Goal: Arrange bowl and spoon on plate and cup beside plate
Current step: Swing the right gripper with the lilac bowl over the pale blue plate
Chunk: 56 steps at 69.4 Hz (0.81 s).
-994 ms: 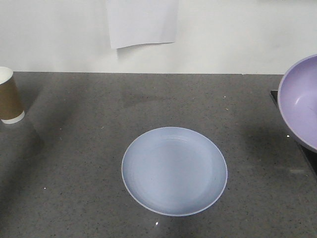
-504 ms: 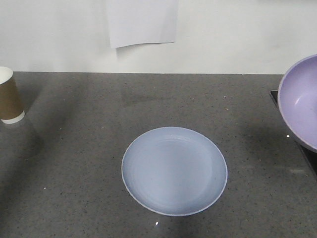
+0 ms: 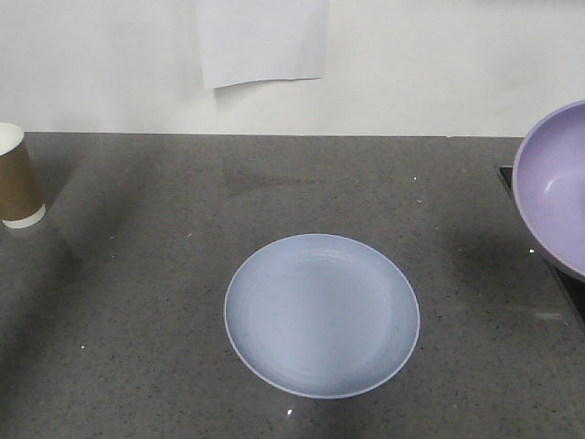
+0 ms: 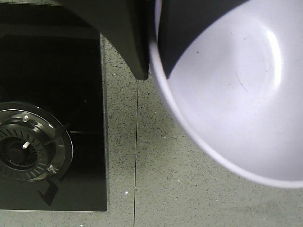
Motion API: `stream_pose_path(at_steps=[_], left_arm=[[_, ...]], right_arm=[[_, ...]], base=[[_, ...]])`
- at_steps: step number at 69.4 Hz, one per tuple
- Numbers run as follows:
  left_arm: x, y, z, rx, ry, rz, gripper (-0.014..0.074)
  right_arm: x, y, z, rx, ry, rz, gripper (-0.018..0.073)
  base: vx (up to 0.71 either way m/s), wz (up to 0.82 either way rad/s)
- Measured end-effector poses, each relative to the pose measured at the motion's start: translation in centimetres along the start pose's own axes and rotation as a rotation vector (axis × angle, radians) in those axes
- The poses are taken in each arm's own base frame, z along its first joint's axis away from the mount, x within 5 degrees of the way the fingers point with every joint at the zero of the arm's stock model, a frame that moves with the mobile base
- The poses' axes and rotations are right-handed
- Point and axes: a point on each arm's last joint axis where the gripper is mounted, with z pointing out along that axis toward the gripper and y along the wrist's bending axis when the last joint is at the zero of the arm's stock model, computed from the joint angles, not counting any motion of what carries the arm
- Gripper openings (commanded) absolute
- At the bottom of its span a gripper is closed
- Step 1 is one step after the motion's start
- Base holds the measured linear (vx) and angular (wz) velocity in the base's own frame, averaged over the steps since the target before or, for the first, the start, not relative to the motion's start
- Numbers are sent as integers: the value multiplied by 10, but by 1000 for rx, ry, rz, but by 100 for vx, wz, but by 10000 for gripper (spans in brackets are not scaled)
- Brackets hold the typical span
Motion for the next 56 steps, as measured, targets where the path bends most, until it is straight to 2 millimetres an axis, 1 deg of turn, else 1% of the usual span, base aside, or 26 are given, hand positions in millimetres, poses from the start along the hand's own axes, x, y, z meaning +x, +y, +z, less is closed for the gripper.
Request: stream_pose_path(at_steps=[56], left_arm=[[-1, 2, 0, -27, -6, 34, -7]], right_arm=[[0, 1, 0, -8, 0, 3, -3]], base=[[0, 0]])
